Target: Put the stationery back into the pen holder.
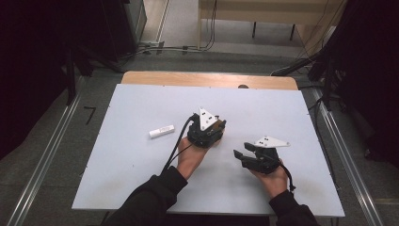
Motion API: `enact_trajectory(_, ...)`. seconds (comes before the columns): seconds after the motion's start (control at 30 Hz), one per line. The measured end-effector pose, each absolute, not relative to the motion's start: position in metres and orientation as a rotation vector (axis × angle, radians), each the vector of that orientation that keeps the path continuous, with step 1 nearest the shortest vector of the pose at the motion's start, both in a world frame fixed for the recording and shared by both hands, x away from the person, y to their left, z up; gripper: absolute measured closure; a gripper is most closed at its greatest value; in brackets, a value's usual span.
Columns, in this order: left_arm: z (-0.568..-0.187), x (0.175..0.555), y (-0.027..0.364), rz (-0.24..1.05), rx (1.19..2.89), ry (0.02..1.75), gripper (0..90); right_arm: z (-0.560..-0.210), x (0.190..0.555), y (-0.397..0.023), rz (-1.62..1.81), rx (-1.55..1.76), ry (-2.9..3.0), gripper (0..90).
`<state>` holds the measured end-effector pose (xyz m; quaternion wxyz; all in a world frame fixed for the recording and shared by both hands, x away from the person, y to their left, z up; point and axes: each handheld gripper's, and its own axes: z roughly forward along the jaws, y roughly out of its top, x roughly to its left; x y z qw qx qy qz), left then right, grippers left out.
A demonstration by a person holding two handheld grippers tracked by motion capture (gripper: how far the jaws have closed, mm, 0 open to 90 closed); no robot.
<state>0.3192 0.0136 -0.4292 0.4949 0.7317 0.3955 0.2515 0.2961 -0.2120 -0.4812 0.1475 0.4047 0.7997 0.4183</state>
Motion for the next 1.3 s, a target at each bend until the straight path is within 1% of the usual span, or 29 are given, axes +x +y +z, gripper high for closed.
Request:
enact_trajectory(0.13,-0.425,0.314,0.017,0.607,1.753,0.945,60.6,-0.481,0.296,-0.213,1.207,1.164,2.299,42.8)
enact_trajectory(0.2,-0.421,0.309,0.018,0.606,1.742,0.932,59.9,-0.481,0.296,-0.212,1.207,1.163,2.298,42.8)
enact_trajectory(0.4,-0.411,0.294,0.031,0.603,1.709,0.917,45.8,-0.480,0.295,-0.214,1.212,1.166,2.289,42.8)
enact_trajectory(0.53,-0.405,0.287,0.047,0.566,1.684,0.925,44.0,-0.480,0.296,-0.214,1.213,1.170,2.289,42.8)
enact_trajectory(0.87,-0.396,0.280,0.090,0.582,1.633,0.974,39.8,-0.480,0.295,-0.214,1.212,1.176,2.286,42.8)
enact_trajectory(0.93,-0.398,0.281,0.097,0.592,1.628,0.990,39.4,-0.480,0.295,-0.214,1.212,1.176,2.287,42.8)
enact_trajectory(0.97,-0.399,0.282,0.100,0.592,1.629,0.999,37.8,-0.480,0.295,-0.214,1.212,1.175,2.287,42.8)
enact_trajectory(1.13,-0.408,0.289,0.113,0.565,1.642,1.037,34.7,-0.481,0.295,-0.213,1.211,1.173,2.288,42.5)
enact_trajectory(1.23,-0.414,0.294,0.120,0.572,1.638,1.067,31.3,-0.480,0.295,-0.214,1.215,1.170,2.283,42.1)
enact_trajectory(1.3,-0.418,0.297,0.128,0.581,1.634,1.088,30.7,-0.480,0.295,-0.214,1.218,1.171,2.284,41.8)
